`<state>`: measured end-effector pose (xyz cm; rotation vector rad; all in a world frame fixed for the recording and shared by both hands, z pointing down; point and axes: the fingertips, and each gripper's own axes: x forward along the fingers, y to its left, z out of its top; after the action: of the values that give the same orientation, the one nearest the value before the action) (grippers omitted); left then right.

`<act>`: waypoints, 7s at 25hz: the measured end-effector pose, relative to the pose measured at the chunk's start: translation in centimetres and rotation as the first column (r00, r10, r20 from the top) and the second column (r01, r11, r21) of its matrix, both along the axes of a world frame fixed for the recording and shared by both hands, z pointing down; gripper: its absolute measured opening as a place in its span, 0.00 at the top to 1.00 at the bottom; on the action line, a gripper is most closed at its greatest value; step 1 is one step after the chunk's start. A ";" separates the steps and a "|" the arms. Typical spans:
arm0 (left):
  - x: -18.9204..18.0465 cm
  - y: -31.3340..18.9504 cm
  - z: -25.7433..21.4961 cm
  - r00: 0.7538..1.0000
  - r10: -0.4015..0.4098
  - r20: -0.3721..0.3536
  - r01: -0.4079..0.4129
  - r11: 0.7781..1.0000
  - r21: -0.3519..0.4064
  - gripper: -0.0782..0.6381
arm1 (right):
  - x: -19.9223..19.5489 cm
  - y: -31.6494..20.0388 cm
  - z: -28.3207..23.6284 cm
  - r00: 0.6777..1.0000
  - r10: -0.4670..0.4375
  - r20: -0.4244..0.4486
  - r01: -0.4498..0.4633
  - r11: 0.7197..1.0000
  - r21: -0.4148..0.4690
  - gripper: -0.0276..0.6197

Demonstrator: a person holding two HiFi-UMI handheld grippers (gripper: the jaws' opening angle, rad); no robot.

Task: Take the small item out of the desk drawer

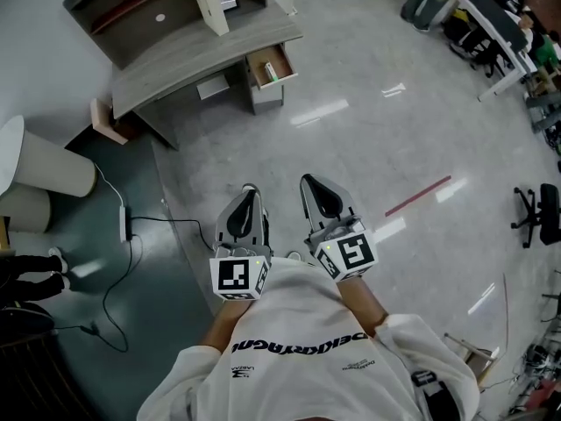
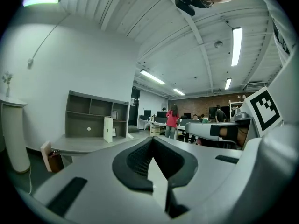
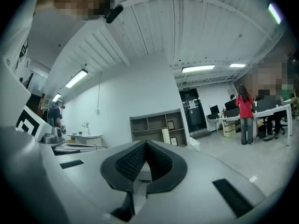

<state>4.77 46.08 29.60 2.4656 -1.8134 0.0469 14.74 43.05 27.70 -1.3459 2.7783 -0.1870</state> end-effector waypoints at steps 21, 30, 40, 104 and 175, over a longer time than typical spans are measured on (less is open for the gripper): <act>-7.3 -31.6 -0.5 0.998 0.069 -0.013 -0.070 0.997 -0.022 0.87 | -8.3 -30.3 -0.8 0.998 0.039 -0.039 -0.040 0.999 -0.019 0.91; -10.9 -42.9 0.1 0.993 0.113 -0.022 -0.114 0.992 -0.057 0.87 | -11.7 -41.0 -0.1 0.994 0.086 -0.063 -0.090 0.994 -0.059 0.91; -12.7 -48.9 2.6 0.990 0.127 -0.062 -0.134 0.983 -0.124 0.87 | -13.7 -47.3 2.0 0.989 0.098 -0.107 -0.111 0.987 -0.119 0.91; -8.0 -59.8 35.3 0.989 -0.115 -0.092 0.059 0.881 -0.470 0.87 | -11.1 -66.3 50.3 0.893 -0.178 -0.415 -0.142 0.762 -0.632 0.74; -10.5 -55.0 20.3 0.998 0.057 0.010 -0.050 0.933 -0.355 0.87 | -11.3 -58.8 29.4 0.931 -0.041 -0.362 -0.169 0.832 -0.528 0.79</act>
<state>-5.69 -8.94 49.86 2.2624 -1.5773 0.3708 3.43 -15.73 57.06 -1.7433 3.1098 -0.8950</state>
